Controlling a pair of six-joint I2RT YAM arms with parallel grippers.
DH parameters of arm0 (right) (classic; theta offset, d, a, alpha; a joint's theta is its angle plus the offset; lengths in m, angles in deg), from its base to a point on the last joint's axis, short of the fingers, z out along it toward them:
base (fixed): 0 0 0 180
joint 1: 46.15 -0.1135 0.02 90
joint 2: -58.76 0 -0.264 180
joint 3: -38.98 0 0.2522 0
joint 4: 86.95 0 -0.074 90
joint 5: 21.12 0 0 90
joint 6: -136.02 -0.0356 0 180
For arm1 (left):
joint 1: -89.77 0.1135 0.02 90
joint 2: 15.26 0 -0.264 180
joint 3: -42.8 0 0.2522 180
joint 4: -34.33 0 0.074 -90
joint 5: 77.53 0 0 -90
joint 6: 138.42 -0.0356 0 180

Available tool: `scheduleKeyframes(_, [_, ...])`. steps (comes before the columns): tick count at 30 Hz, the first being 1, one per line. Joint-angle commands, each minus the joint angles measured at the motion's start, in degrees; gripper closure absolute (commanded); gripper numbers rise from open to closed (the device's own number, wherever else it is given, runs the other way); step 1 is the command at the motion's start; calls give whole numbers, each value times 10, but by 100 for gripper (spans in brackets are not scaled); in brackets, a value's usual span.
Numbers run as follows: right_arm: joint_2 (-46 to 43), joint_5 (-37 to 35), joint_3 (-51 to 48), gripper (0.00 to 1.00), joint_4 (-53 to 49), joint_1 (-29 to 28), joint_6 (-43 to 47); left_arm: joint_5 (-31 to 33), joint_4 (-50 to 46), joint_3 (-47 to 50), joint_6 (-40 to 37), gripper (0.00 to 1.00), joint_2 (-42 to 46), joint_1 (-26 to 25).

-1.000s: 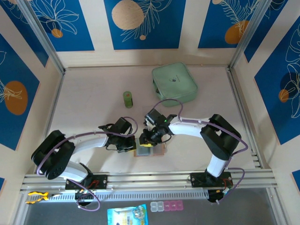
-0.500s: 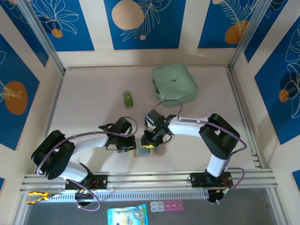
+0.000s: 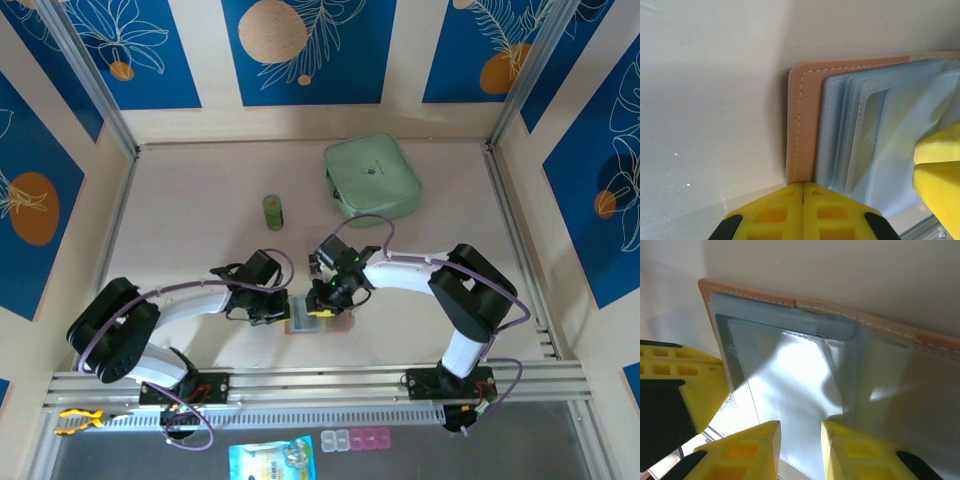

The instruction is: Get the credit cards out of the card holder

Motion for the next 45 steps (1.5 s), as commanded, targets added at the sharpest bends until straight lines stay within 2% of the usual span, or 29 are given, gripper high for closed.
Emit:
scheduleKeyframes(1, [-17, -7, -14, 71, -16, 4, 6, 25, -39, -10, -6, 100, 0, 2])
scheduleKeyframes(14, [-15, 8, -35, 71, 18, 11, 0, 36, -55, -29, 12, 98, 52, 2])
scheduleKeyframes(19, [-15, 8, -40, 71, 21, 13, 0, 8, -10, -24, 43, 90, 66, -4])
scheduleKeyframes(24, [-17, 11, -44, 71, 26, 15, 1, 0, 24, -23, 66, 76, 64, -15])
scheduleKeyframes(27, [-17, 11, -45, 71, 27, 16, 0, -7, 42, -24, 74, 72, 51, -24])
scheduleKeyframes(34, [-21, 13, -46, 71, 29, 16, -1, -9, 72, -25, 90, 72, 27, -42])
scheduleKeyframes(45, [-42, 11, -49, 71, 25, 16, -3, -15, 90, -33, 99, 81, 2, -52])
